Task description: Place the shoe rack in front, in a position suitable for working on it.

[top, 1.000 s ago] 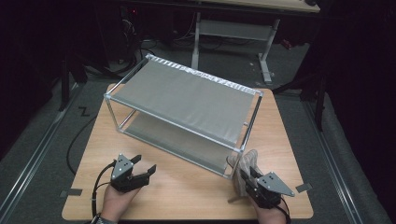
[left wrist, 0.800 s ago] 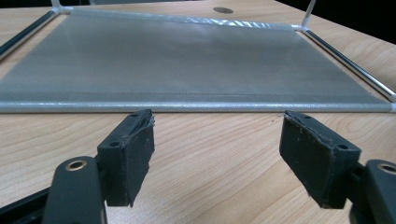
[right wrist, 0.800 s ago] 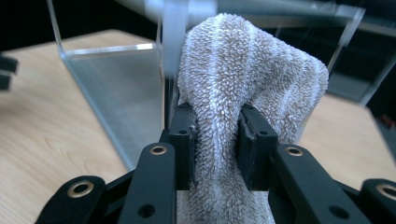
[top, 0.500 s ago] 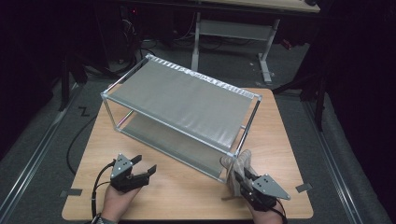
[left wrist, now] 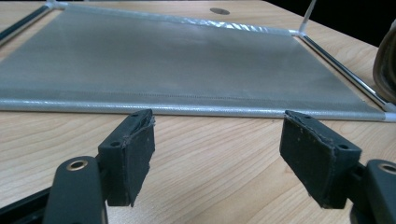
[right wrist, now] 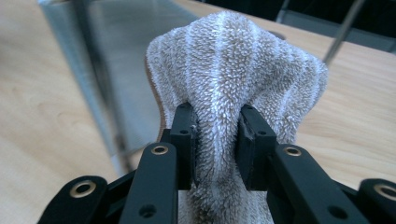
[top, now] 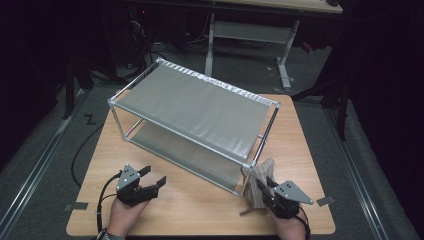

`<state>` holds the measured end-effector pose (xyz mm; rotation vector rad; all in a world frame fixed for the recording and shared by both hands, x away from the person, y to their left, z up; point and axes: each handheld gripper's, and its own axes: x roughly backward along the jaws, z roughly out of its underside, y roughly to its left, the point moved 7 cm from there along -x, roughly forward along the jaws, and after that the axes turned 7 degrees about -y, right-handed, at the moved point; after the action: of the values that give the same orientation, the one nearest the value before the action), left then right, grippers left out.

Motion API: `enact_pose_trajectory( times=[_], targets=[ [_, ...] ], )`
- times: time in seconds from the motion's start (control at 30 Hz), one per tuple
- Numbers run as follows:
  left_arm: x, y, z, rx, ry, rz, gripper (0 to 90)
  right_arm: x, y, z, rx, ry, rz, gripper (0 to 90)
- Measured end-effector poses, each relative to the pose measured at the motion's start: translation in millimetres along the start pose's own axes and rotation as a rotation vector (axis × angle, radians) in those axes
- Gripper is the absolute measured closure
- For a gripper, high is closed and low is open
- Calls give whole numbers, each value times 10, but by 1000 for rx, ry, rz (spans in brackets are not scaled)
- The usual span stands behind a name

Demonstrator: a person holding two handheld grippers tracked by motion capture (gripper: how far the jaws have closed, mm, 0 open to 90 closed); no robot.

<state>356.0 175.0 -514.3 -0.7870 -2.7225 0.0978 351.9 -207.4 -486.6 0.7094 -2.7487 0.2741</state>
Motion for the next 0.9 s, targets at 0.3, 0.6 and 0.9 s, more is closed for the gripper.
enact_pose_trajectory(
  times=[0.3,0.6,0.9],
  targets=[
    [94,62,-73,22,-34,-13,309,71,176,17,-20,16,-45,710],
    [135,91,-143,24,-49,-19,329,18,701,-109,31,7,-140,709],
    [152,70,-151,45,-46,19,358,-98,962,-158,61,1,-192,706]
  ],
)
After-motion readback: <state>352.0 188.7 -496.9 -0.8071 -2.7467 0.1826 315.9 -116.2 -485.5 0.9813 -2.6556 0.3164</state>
